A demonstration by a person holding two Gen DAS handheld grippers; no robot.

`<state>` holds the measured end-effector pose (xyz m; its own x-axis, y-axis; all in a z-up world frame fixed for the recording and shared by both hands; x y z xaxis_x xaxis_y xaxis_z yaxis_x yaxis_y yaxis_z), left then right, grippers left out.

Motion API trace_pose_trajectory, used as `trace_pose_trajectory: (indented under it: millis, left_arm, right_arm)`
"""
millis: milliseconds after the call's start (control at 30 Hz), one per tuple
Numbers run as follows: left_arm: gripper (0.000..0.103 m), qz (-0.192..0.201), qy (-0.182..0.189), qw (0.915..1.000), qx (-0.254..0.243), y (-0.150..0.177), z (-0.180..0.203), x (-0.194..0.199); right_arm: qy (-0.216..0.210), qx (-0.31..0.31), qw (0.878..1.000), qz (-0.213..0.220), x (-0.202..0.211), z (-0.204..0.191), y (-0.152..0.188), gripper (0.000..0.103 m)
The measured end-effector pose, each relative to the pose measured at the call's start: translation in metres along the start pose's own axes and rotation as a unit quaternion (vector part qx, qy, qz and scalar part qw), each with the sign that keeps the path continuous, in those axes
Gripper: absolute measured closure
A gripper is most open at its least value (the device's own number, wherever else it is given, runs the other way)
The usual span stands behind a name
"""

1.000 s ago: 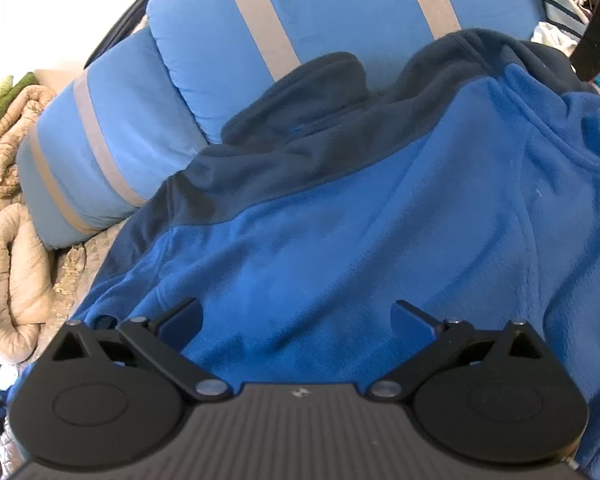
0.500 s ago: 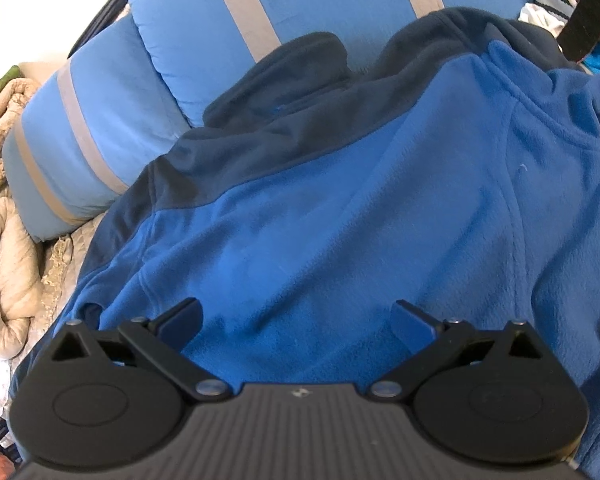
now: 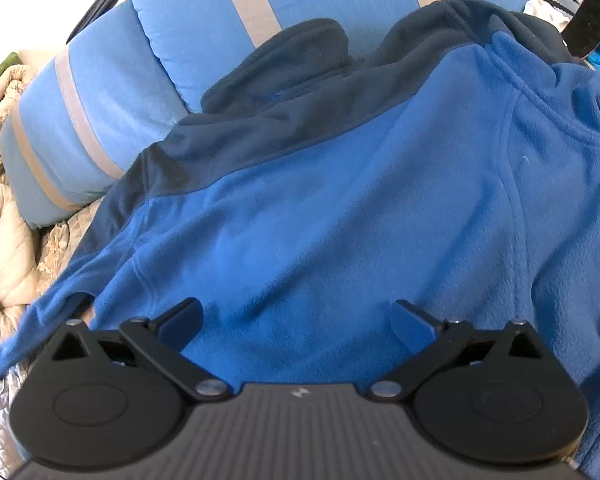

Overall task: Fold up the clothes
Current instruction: 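Pull the sleeve cuff out across the bed with the left gripper and release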

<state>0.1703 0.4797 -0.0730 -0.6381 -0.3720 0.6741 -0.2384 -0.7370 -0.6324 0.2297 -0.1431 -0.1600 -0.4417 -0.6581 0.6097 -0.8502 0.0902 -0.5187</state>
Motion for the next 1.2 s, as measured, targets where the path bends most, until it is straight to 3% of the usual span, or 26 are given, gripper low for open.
trace_pose_trajectory:
  millis: [233, 467, 733, 900, 1067, 1200]
  left_arm:
    - [0.092, -0.075, -0.070, 0.9941, -0.034, 0.032, -0.020, -0.022]
    - [0.085, -0.148, -0.082, 0.9855, -0.007, 0.058, -0.057, -0.038]
    - [0.083, -0.151, -0.092, 0.9840, -0.016, 0.061, -0.060, -0.029]
    - [0.077, -0.113, -0.117, 0.9835, -0.079, 0.055, -0.039, 0.004]
    - [0.053, -0.081, -0.035, 0.9877, -0.129, 0.046, 0.002, 0.058]
    - [0.042, -0.053, 0.030, 0.9785, -0.197, 0.049, 0.048, 0.105]
  right_arm:
    - [-0.002, -0.004, 1.000, -0.005, 0.000, 0.005, -0.002, 0.000]
    - [-0.001, -0.007, 1.000, -0.011, -0.001, 0.007, -0.002, 0.000]
    - [-0.006, -0.009, 1.000, -0.009, 0.002, 0.006, 0.000, 0.000]
    - [-0.024, -0.001, 1.000, 0.014, 0.010, 0.000, -0.003, 0.000]
    - [-0.027, 0.013, 0.998, 0.050, 0.024, -0.003, -0.007, 0.000]
    - [-0.038, 0.013, 0.998, 0.051, 0.039, 0.000, -0.005, 0.000]
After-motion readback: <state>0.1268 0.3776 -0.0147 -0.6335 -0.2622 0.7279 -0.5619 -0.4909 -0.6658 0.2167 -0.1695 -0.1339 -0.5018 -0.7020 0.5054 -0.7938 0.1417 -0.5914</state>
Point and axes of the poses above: each gripper's, at about its wrist camera, not at the fingertips, and x roughly against the way its jaws point, z to its right, y to its underside, the point moved 6 cm from there along -x, roughly the way its jaws point, and after that the axes turned 12 degrees about -y, right-handed, at the moved point
